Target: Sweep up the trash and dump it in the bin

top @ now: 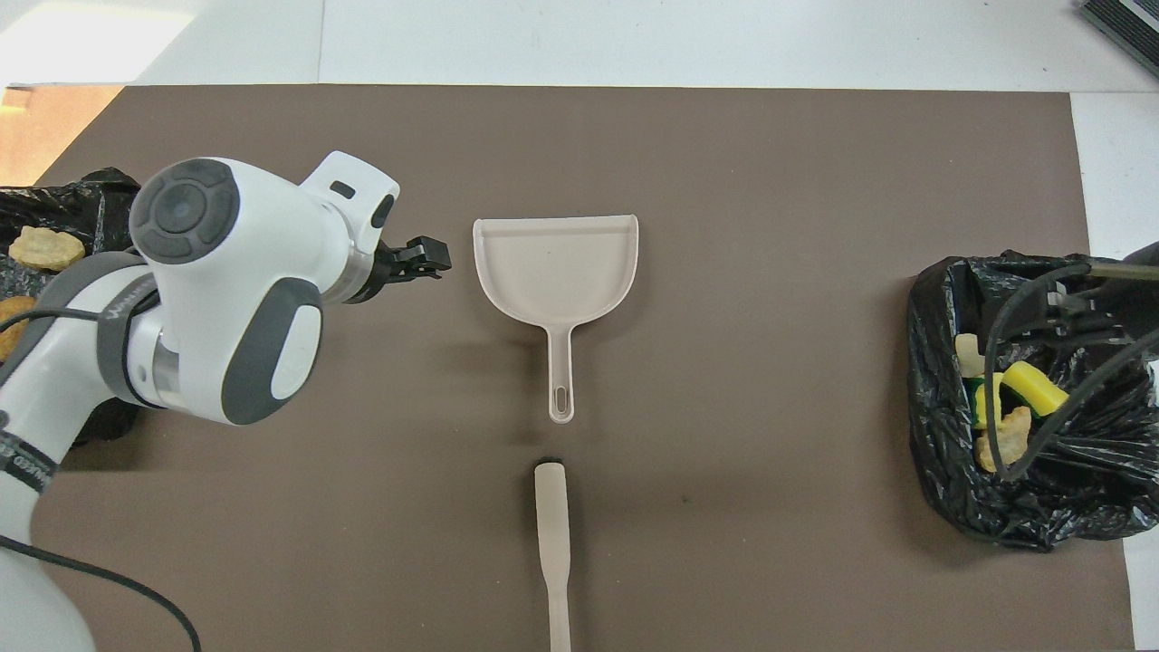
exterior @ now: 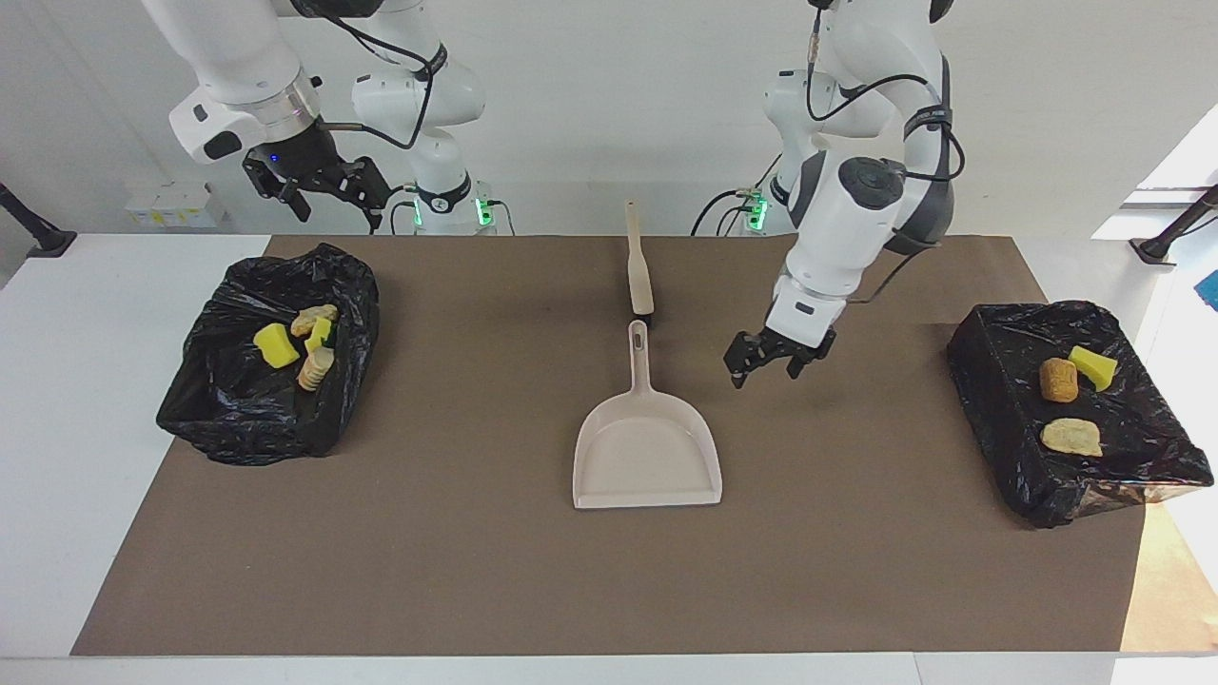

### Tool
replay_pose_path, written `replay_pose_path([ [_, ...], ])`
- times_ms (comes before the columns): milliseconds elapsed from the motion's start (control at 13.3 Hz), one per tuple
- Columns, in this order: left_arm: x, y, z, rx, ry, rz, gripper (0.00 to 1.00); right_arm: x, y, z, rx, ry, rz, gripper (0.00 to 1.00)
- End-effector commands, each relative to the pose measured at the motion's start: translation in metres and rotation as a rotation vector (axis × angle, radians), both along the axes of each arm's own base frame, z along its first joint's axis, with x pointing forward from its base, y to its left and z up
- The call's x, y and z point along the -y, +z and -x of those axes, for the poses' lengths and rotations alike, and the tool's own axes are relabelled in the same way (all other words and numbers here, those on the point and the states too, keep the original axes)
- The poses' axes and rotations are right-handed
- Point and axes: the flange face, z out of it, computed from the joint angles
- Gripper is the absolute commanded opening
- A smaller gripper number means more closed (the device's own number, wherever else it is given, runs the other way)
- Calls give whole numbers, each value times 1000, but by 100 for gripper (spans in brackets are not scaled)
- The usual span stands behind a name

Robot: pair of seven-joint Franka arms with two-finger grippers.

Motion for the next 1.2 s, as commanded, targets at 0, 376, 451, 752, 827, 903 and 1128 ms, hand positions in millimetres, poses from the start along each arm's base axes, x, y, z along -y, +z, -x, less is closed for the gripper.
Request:
replay_pose_path([
  [0,-46,1,-12,-6,-60,-13,100,4,0,5,10,13,-15,100],
  [376,-113,12,-32,22,-159,-34,100,4,1,3,23,10,-15,100],
  [451,-135,18,-36,17,-189,-40,100,5,1,3,21,13,-16,100],
  [752,-201,34,-41,3,-321,-58,100,9,0,3,20,1,-15,100],
  [827,-211,44,-39,-3,-333,-61,100,8,0,3,20,4,-15,100],
  [903,-218,58,-38,-14,-341,-78,100,8,0,3,20,4,-15,100],
  [1128,-228,103,-19,-34,-350,-133,100,8,0,3,20,2,-15,100],
])
